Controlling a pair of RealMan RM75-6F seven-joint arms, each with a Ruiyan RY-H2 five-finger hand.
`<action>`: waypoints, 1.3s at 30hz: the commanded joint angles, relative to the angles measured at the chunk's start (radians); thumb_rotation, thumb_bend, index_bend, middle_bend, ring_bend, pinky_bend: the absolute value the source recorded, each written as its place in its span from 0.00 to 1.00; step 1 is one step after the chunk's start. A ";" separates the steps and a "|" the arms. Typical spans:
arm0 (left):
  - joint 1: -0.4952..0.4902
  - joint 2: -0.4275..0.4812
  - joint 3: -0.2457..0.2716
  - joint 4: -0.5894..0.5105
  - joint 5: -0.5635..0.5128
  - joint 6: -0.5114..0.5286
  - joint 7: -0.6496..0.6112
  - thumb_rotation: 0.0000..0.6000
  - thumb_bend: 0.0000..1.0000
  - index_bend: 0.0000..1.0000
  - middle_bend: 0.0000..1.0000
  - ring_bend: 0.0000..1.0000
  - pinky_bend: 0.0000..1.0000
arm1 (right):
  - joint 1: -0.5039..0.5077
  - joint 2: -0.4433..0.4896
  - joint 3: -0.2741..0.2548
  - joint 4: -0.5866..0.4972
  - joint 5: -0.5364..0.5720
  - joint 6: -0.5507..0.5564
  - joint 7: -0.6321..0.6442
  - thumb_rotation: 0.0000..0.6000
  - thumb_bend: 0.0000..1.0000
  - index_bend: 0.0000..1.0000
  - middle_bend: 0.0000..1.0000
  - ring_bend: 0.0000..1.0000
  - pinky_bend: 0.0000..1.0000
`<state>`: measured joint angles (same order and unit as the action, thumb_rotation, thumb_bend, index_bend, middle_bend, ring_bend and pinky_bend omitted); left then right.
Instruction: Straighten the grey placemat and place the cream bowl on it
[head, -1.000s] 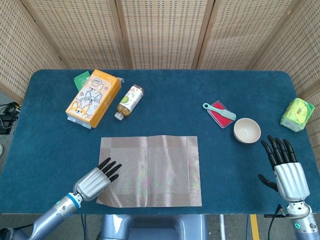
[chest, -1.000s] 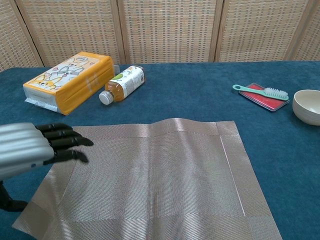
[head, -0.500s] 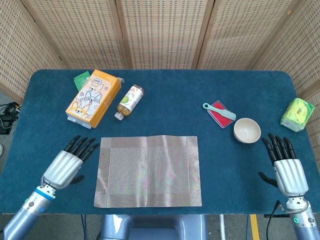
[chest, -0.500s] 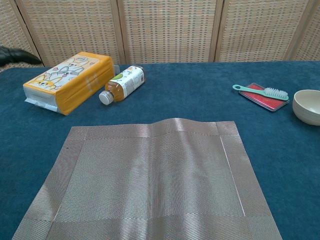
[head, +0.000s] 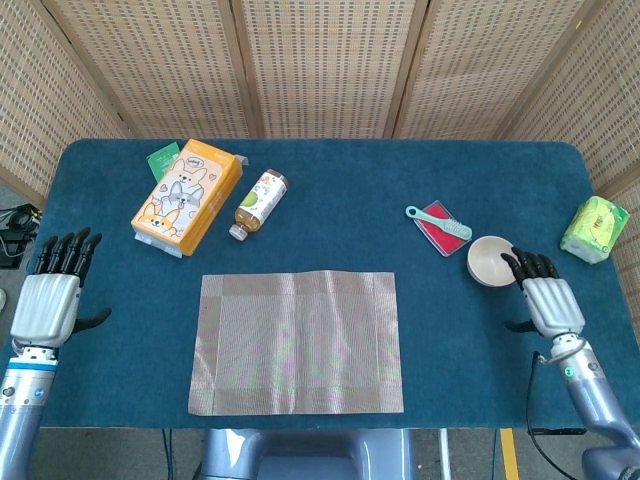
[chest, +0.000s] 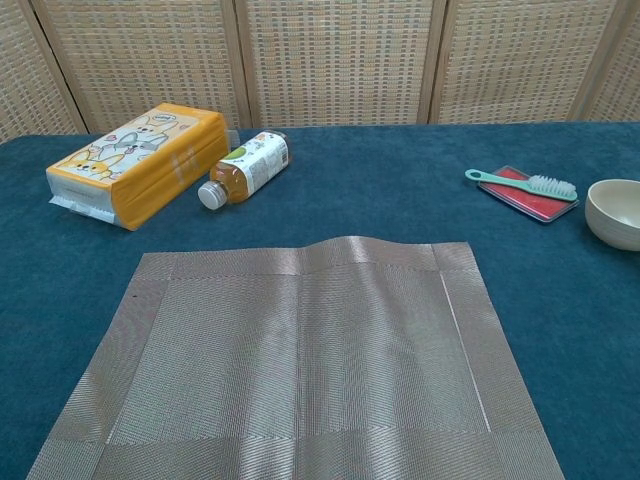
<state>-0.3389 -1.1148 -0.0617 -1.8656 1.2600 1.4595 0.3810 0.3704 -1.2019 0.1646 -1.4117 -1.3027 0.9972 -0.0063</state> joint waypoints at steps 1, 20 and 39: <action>0.002 -0.001 -0.012 0.011 -0.006 -0.011 -0.016 1.00 0.00 0.00 0.00 0.00 0.00 | 0.092 -0.069 0.034 0.107 0.108 -0.135 -0.002 1.00 0.00 0.14 0.00 0.00 0.00; 0.028 0.029 -0.051 0.065 0.012 -0.020 -0.091 1.00 0.00 0.00 0.00 0.00 0.00 | 0.207 -0.313 0.048 0.421 0.286 -0.244 -0.123 1.00 0.23 0.51 0.00 0.00 0.00; 0.044 0.042 -0.067 0.062 0.031 -0.036 -0.120 1.00 0.00 0.00 0.00 0.00 0.00 | 0.161 -0.174 0.004 0.183 -0.029 0.066 -0.024 1.00 0.47 0.72 0.00 0.00 0.00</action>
<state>-0.2952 -1.0735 -0.1280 -1.8034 1.2901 1.4240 0.2623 0.5301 -1.4351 0.1860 -1.1493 -1.2571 1.0274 -0.0477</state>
